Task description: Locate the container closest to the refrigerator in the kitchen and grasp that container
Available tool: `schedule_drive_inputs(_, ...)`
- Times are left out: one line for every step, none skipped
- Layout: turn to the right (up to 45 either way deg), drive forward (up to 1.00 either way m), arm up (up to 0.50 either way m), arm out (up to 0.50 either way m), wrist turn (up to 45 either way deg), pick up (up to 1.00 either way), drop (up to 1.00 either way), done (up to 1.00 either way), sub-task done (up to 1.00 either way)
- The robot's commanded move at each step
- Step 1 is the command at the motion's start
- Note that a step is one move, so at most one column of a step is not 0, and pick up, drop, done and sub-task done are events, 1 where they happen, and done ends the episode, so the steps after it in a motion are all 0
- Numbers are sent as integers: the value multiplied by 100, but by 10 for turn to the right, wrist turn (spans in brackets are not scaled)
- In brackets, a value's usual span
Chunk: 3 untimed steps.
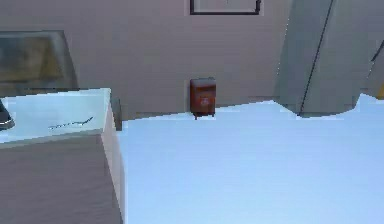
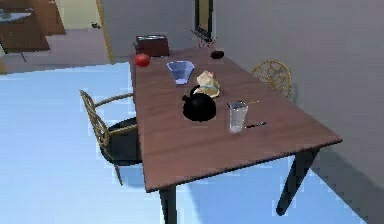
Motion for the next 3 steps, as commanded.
schedule_drive_inputs(450,0,0,0,0,0,0,0,0)
schedule_drive_inputs(30,0,0,0,0,0,0,0,0)
schedule_drive_inputs(-360,0,0,0,0,0,0,0,0)
